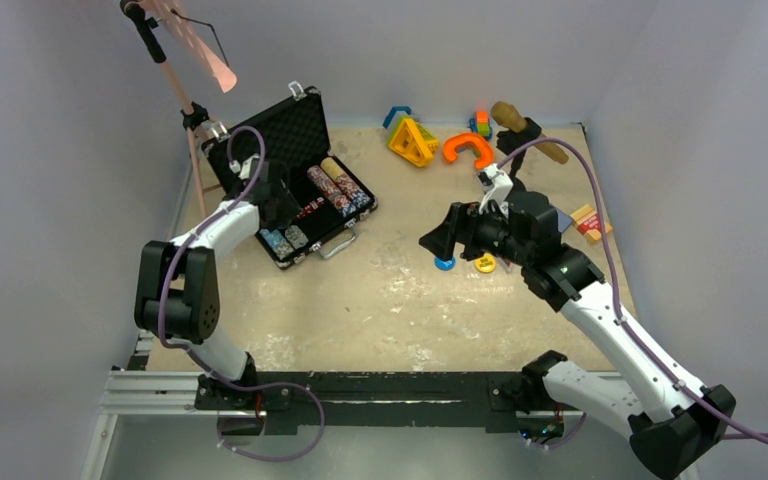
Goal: Pack up texas hold em set
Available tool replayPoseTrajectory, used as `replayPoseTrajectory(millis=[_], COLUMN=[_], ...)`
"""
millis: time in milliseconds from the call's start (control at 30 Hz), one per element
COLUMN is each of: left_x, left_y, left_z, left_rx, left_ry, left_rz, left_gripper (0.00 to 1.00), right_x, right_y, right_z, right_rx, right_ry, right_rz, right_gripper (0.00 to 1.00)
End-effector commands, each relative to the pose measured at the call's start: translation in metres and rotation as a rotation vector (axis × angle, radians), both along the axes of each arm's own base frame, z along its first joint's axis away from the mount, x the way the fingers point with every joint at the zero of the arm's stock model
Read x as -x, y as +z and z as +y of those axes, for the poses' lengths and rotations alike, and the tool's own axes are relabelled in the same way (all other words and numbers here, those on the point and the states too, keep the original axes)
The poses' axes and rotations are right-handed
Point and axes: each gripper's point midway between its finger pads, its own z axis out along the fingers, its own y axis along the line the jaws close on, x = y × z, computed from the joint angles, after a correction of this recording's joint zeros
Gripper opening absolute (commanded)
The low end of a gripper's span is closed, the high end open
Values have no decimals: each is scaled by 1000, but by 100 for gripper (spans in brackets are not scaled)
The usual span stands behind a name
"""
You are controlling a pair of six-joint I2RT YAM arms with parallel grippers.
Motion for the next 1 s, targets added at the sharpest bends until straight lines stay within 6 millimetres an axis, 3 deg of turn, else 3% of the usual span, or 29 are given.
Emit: replayPoseTrajectory(millis=[0,333,667,967], left_x=[-5,-23,-50,-67], left_y=[-2,-9,-1,2], left_z=[0,12,30,24], left_rx=[-6,-85,-112,-101], left_ry=[8,-24,-44,-115], left_rz=[-8,-12,-73,-99], left_gripper=[48,47,46,44], right_x=[1,1,-2,-5], right_y=[5,4,2,-2], right_z=[-6,-7,-7,-11], right_rx=[2,3,13,36], right_ry=[-28,-30,-36,-61], right_rz=[-30,-28,-19,-18], right_gripper=[85,85,85,85])
